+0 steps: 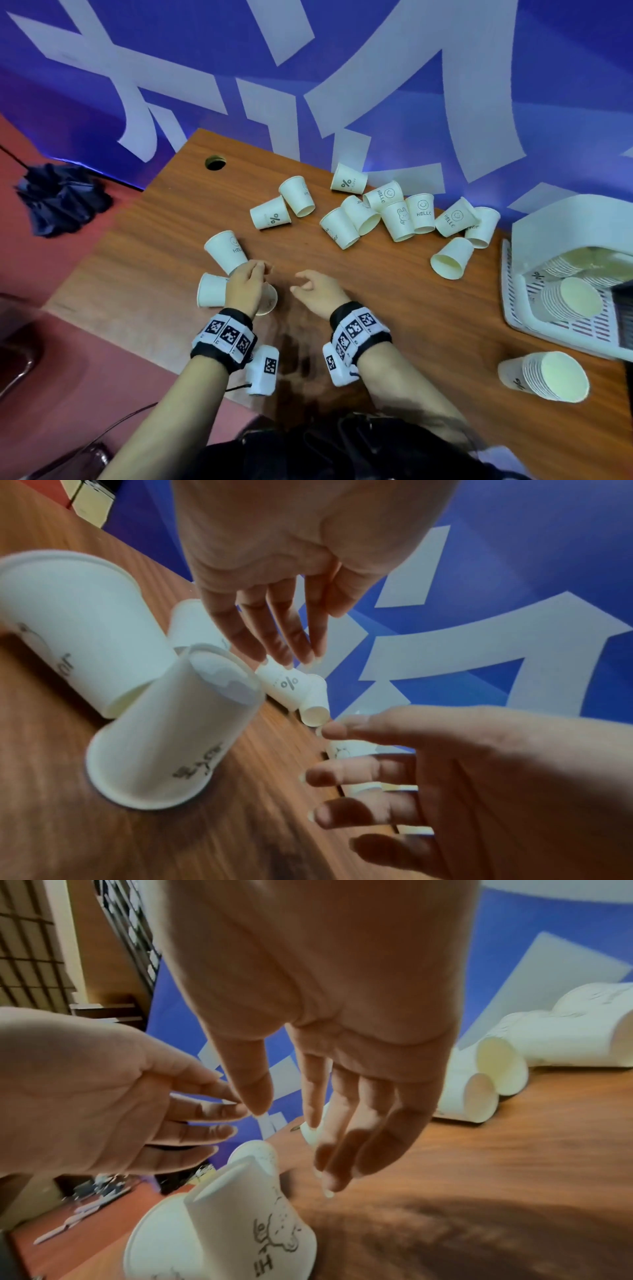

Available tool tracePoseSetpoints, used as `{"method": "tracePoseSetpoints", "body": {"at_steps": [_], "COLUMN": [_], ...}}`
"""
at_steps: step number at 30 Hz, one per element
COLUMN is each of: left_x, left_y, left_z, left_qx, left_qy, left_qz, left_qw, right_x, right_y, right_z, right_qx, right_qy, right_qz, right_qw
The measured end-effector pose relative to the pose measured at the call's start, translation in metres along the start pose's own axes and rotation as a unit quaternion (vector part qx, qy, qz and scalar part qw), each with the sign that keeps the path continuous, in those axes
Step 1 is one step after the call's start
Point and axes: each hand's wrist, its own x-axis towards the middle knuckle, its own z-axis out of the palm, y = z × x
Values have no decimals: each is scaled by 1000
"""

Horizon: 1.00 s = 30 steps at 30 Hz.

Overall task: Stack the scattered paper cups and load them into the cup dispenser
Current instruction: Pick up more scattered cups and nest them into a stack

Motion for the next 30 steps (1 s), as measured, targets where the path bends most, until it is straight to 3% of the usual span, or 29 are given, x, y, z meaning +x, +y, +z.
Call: {"method": "tracePoseSetpoints", "body": {"at_steps": [4,11,15,19,22,25,30], "left_x": [12,33,34,38,38,32,32], "left_y": [-13,-40,-46,-56,-59,-57,-52], "left_z": [-21,-56,-67,-66,-66,-65,-59], "left_qx": [-15,78,74,80,91,150,153], "left_qy": [20,88,149,192,178,124,70], "left_qz": [-7,-9,-64,-133,-167,-177,-111], "left_qw": [1000,993,984,969,966,965,980], "right_x": [13,23,25,25,25,23,15], "right_y": [-23,-40,-40,-37,-31,-24,-11], "right_z": [24,61,71,63,50,39,24], "right_qx": [-79,-180,-203,-169,-88,-19,29], "right_qy": [-22,-28,1,47,96,145,157], "right_qz": [-18,-59,-56,-7,11,13,43], "right_qw": [997,982,978,984,991,989,986]}}
